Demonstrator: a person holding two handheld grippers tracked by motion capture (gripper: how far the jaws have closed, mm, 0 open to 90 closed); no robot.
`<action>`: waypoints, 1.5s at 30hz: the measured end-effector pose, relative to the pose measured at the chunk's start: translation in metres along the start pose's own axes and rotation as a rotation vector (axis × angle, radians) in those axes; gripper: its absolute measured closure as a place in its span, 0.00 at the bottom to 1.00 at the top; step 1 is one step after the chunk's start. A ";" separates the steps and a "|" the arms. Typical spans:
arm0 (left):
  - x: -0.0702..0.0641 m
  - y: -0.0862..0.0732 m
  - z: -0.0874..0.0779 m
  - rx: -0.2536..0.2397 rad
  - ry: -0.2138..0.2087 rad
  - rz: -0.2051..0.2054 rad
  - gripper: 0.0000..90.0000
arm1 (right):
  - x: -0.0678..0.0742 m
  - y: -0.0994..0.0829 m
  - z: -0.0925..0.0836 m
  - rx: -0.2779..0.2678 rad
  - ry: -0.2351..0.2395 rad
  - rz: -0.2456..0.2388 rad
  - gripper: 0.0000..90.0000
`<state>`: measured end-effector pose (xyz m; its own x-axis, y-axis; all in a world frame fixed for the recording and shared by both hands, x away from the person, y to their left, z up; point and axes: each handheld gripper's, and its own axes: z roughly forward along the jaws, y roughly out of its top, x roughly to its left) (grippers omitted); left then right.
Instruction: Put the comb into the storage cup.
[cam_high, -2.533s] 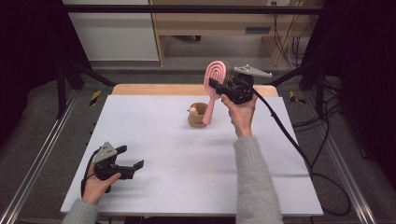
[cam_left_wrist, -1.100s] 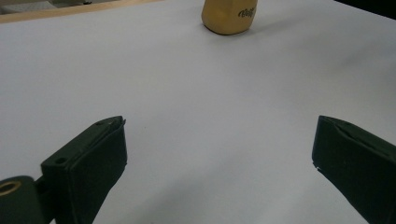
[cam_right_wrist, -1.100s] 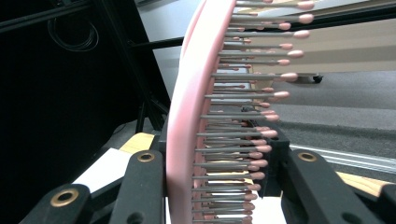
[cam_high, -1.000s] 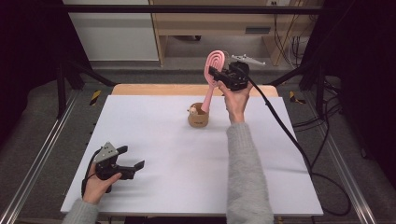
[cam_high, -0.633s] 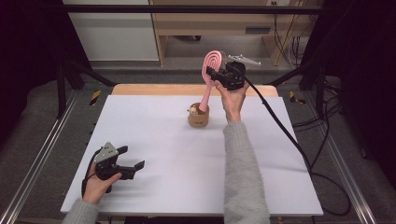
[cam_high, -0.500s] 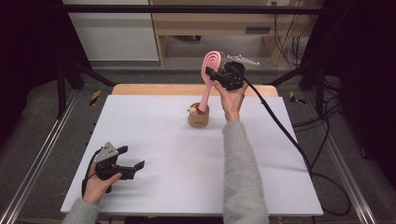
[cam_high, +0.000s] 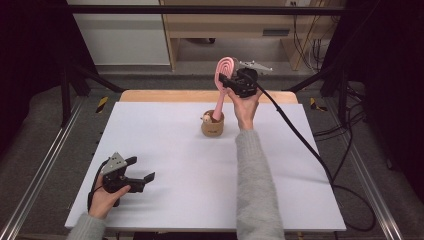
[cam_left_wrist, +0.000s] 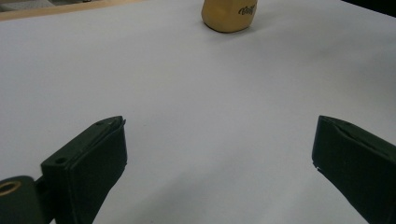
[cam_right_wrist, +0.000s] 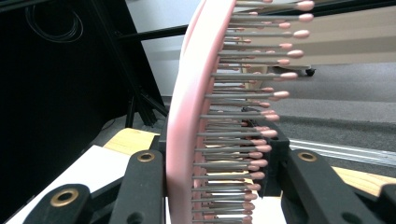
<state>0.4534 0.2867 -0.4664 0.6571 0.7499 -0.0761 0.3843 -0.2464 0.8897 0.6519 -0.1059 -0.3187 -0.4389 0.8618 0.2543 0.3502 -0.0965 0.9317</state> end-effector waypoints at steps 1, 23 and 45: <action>0.000 0.000 0.000 0.000 0.001 0.000 0.03 | 0.000 -0.001 0.001 0.000 0.001 0.000 0.70; 0.000 0.000 0.000 0.002 0.000 0.000 0.03 | 0.002 -0.026 0.021 0.033 0.000 0.003 0.70; -0.001 -0.001 0.001 0.007 -0.001 0.005 0.03 | -0.005 -0.055 0.023 0.046 -0.009 0.053 0.70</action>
<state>0.4532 0.2855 -0.4674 0.6593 0.7484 -0.0724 0.3855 -0.2538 0.8871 0.6534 -0.0932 -0.3772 -0.4116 0.8604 0.3004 0.4102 -0.1195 0.9041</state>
